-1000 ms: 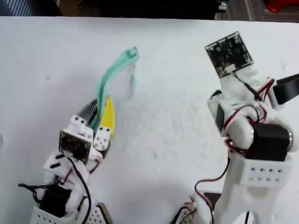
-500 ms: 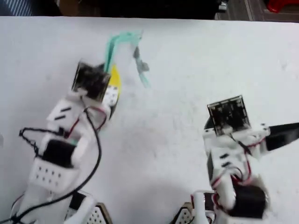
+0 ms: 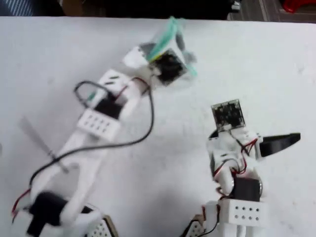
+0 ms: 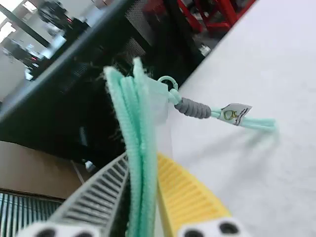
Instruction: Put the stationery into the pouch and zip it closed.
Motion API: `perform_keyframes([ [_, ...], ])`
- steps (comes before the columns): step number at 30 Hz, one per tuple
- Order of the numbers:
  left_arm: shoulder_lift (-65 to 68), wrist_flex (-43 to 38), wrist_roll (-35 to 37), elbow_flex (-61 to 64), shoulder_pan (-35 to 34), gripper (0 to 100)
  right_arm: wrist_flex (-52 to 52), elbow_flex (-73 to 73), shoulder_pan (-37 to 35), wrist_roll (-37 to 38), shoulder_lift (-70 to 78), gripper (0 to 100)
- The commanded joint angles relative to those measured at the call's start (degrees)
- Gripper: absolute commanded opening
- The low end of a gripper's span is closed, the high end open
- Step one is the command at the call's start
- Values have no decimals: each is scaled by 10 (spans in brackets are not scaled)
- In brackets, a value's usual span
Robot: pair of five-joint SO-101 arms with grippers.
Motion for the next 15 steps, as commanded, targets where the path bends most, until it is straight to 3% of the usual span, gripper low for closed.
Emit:
perform_keyframes([
  [1, 65, -23, -7, -46, 32, 24, -51, 13, 25, -30, -5, 789],
  [5, 145, -23, -6, -37, 52, 24, -75, 21, 51, -69, -5, 789],
  [8, 160, -1, 35, 3, 74, 31, -75, 21, 59, -76, -5, 789],
  [10, 148, 34, 67, 25, 93, 98, -75, 21, 58, -76, -5, 789],
  [13, 116, 110, 127, 37, 107, 282, -75, 22, 58, -76, -5, 789],
  [15, 91, 164, 178, 29, 110, 296, -75, 22, 58, -76, -5, 789],
])
